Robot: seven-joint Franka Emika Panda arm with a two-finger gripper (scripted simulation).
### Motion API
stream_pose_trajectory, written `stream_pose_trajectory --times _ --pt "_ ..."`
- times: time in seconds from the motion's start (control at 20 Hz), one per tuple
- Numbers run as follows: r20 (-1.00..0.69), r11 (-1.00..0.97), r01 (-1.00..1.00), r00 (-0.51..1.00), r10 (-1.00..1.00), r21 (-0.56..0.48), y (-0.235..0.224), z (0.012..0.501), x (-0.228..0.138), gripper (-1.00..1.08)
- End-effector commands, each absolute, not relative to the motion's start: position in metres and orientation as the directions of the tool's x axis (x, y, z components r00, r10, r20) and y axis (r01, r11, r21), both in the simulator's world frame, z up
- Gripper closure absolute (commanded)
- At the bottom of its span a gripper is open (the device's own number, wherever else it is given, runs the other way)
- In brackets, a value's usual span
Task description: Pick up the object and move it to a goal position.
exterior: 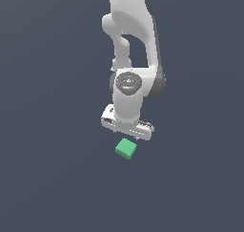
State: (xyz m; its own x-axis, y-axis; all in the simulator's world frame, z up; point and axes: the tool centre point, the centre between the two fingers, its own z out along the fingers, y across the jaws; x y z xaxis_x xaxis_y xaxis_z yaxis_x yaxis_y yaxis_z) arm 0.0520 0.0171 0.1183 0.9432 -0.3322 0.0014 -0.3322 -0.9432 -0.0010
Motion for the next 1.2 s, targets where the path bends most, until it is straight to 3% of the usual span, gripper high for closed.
stream_pose_trajectory --times 0.0,0.5,1.15 --pt "0.001 -0.923 -0.386 0.923 -0.386 -0.001 0.018 0.110 0.059 -0.92" --pt "0.000 -0.867 -0.498 0.867 -0.498 0.000 0.021 0.092 0.073 -0.92" --pt "0.000 -0.863 -0.505 0.863 -0.505 0.000 0.022 0.065 0.073 -0.92"
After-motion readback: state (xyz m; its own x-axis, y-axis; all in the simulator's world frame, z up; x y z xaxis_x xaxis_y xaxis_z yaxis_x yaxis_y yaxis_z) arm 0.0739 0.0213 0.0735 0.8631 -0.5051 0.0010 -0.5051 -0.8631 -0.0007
